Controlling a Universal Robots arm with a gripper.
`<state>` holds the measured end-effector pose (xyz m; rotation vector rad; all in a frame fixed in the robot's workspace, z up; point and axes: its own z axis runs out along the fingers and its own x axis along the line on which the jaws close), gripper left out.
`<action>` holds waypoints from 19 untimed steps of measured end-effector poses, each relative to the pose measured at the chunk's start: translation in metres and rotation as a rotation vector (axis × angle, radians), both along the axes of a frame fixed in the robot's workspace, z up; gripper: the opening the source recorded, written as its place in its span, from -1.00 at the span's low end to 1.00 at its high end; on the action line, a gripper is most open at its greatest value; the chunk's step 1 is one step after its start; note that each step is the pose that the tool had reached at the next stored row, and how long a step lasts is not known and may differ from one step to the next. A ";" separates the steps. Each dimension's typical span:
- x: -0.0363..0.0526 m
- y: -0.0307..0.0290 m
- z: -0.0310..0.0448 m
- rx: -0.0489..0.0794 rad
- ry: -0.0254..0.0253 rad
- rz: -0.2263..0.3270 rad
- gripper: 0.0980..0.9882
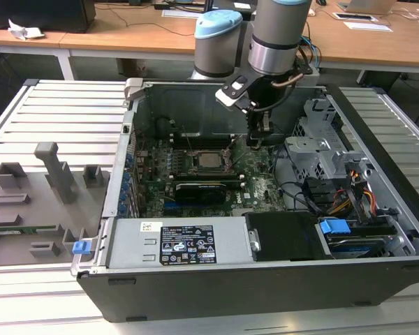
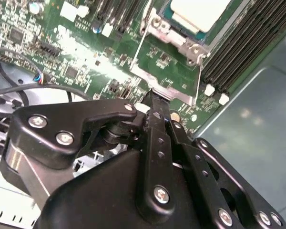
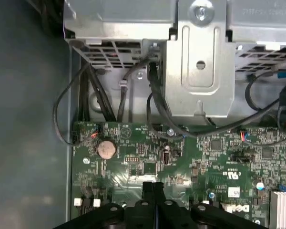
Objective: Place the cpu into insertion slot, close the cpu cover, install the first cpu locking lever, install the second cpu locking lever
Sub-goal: 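Close the cpu cover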
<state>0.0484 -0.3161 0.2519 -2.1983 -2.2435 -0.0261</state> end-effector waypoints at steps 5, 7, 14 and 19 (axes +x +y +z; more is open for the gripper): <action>-0.0190 0.0000 -0.0037 0.000 0.0001 0.003 -0.97; -0.0229 0.0000 -0.0059 0.000 0.0000 0.003 -0.97; -0.0372 0.0000 -0.0103 0.000 0.0001 0.006 -0.97; -0.0475 0.0000 -0.0146 0.000 0.0000 0.008 -0.97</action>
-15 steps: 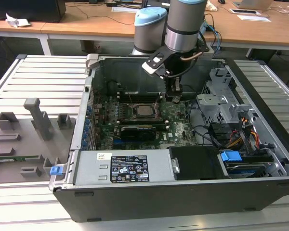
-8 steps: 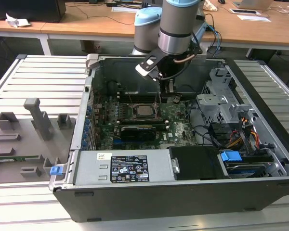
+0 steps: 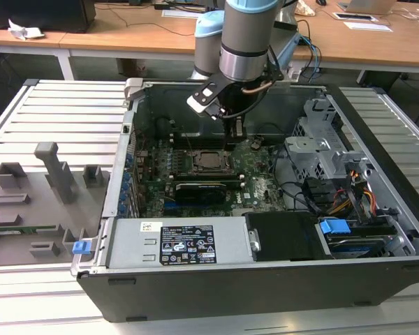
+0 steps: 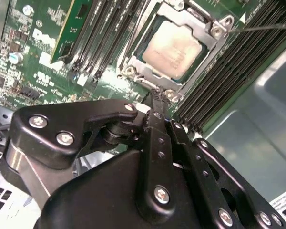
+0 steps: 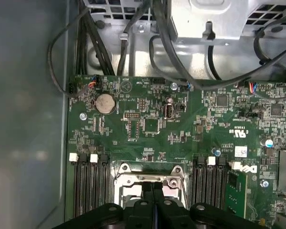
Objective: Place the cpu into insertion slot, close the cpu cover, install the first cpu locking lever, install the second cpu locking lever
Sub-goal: 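Close the cpu cover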
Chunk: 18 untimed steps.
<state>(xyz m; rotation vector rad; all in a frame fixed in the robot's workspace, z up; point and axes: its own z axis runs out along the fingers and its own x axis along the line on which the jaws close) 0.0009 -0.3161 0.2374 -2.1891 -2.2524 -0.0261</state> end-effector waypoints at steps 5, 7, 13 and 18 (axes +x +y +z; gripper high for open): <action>-0.0108 0.0005 -0.0018 0.000 0.0002 0.000 -0.97; -0.0144 0.0010 -0.0018 0.000 0.0001 0.000 -0.97; -0.0250 0.0013 -0.0019 0.000 0.0001 0.000 -0.97; -0.0307 0.0013 -0.0019 0.000 0.0000 0.000 -0.97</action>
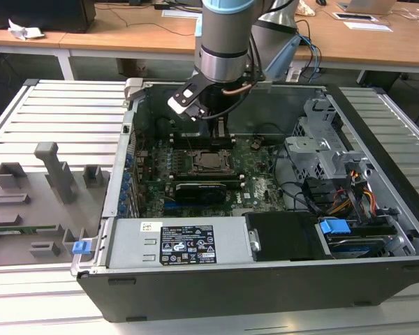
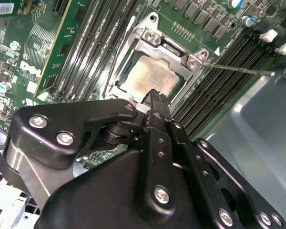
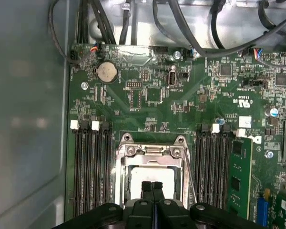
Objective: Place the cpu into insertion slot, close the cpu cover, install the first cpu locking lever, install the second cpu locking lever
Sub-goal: 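Close the cpu cover, then install the first cpu locking lever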
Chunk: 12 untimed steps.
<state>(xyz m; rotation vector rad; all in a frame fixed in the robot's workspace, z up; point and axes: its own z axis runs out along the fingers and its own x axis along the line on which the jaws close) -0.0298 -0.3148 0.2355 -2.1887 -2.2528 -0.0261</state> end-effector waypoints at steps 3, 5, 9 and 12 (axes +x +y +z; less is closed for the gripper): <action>-0.0022 0.0000 0.0000 0.000 0.0000 0.000 -0.97; -0.0035 0.0002 0.0000 0.000 0.0001 0.000 -0.97; -0.0038 0.0010 0.0000 0.000 0.0000 0.000 -0.97; -0.0038 0.0010 0.0030 -0.001 0.0001 0.000 -0.97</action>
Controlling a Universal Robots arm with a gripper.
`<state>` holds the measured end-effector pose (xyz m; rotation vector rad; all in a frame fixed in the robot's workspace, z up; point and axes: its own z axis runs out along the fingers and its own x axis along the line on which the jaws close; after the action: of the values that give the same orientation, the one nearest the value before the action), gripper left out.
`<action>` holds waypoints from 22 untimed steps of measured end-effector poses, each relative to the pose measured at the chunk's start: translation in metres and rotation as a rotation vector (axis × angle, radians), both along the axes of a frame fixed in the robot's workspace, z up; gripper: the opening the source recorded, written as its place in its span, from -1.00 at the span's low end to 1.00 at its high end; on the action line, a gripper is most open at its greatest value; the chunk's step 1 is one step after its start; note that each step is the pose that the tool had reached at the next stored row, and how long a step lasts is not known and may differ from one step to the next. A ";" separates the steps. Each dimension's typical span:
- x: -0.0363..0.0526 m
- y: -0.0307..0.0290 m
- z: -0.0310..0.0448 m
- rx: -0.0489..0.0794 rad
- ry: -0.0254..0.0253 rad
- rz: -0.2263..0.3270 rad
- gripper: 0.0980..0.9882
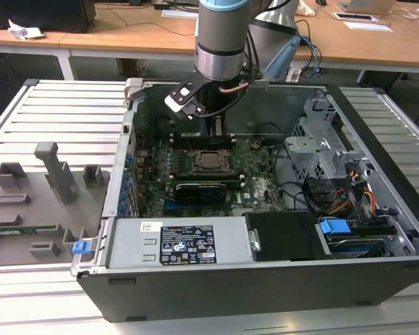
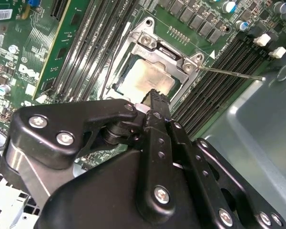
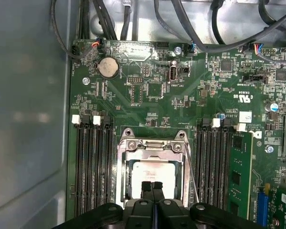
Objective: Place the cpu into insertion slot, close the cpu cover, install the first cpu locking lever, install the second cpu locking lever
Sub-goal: 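Install the first cpu locking lever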
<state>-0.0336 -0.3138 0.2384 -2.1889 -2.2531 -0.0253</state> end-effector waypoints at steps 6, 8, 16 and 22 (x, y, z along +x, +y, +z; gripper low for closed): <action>0.0000 0.0000 0.0168 -0.011 -0.0001 0.000 -0.97; 0.0000 0.0000 0.0235 -0.015 -0.0001 0.000 -0.97; 0.0000 0.0000 0.0332 -0.020 -0.0004 0.040 -0.97; 0.0000 0.0000 0.0332 -0.020 -0.0006 0.056 -0.97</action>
<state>-0.0336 -0.3137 0.2716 -2.1337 -2.3242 -0.0037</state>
